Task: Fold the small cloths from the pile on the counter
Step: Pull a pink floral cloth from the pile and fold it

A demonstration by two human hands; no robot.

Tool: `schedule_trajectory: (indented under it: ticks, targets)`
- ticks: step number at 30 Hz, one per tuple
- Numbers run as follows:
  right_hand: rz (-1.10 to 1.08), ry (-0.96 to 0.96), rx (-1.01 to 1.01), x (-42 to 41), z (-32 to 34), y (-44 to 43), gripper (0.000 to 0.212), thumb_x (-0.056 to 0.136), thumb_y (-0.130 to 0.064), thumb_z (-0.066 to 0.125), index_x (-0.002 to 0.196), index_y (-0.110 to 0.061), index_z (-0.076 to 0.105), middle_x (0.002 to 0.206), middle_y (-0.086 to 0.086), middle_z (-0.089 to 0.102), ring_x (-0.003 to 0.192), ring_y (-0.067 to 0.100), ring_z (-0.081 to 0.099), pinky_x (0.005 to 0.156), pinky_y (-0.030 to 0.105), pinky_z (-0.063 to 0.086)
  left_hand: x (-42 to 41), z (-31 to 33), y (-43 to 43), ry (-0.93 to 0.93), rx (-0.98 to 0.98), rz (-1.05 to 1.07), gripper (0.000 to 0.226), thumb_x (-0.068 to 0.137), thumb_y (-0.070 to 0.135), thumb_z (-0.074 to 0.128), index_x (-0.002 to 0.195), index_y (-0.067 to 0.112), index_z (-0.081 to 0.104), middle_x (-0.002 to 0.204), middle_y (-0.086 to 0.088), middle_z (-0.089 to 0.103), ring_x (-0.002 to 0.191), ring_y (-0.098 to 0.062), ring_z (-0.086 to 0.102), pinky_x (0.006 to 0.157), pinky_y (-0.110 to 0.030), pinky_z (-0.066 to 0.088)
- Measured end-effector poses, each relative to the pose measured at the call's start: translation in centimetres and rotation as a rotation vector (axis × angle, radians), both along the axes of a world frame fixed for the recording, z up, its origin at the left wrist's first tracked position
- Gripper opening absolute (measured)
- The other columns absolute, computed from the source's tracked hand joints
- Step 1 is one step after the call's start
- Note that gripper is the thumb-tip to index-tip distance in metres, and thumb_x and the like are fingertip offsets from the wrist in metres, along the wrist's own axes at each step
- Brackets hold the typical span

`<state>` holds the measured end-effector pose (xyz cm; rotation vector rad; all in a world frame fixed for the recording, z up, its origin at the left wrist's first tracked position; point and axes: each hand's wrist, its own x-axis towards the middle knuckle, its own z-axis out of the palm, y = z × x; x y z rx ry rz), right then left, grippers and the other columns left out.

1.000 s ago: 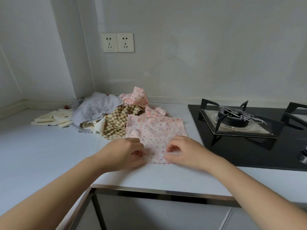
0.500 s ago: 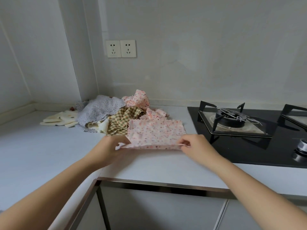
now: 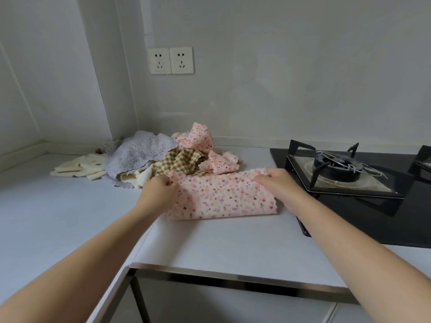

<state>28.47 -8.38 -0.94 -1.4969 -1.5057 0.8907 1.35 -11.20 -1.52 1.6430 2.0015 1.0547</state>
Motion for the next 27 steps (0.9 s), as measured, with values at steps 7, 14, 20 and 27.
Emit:
schedule_trajectory:
  ticks: [7, 14, 20, 27]
  targets:
    - [-0.118, -0.586, 0.151, -1.8, -2.4, 3.6, 0.025, 0.096, -0.020, 0.045, 0.073, -0.012, 0.042, 0.068, 0.002, 0.046, 0.068, 0.026, 0.047, 0.052, 0.030, 0.028, 1.3, -1.9, 2.6, 0.265, 0.023, 0.108, 0.018, 0.092, 0.015, 0.042, 0.076, 0.008, 0.048, 0.083, -0.013, 0.057, 0.076, -0.031, 0.053, 0.060, -0.033, 0.036]
    - [-0.174, -0.789, 0.249, -2.1, -2.8, 3.4, 0.013, 0.102, -0.021, 0.038, 0.092, -0.015, 0.043, 0.083, 0.009, 0.053, 0.075, 0.029, 0.042, 0.060, 0.033, 0.029, 1.5, -3.2, 2.7, 0.499, 0.133, 0.122, 0.010, 0.095, 0.010, 0.036, 0.100, 0.004, 0.043, 0.087, -0.022, 0.064, 0.078, -0.039, 0.062, 0.051, -0.034, 0.034]
    - [-0.184, -1.020, 0.374, -2.9, -2.1, 2.5, 0.039, 0.096, -0.027, 0.052, 0.133, -0.019, 0.042, 0.122, 0.007, 0.052, 0.107, 0.028, 0.054, 0.078, 0.037, 0.041, 1.4, -3.2, 2.6, 0.788, 0.239, 0.089, 0.026, 0.080, 0.001, 0.050, 0.106, 0.005, 0.048, 0.098, -0.017, 0.054, 0.077, -0.037, 0.060, 0.049, -0.034, 0.033]
    - [0.063, -0.964, 0.231, -4.0, -2.8, 1.5, 0.028, 0.099, -0.037, 0.041, 0.114, -0.023, 0.060, 0.117, -0.002, 0.054, 0.107, 0.021, 0.051, 0.077, 0.032, 0.042, 1.1, -3.4, 2.1, 0.707, 0.184, -0.501, 0.065, 0.085, 0.058, 0.016, 0.119, 0.025, 0.060, 0.120, 0.005, 0.062, 0.110, -0.018, 0.058, 0.092, -0.038, 0.042]
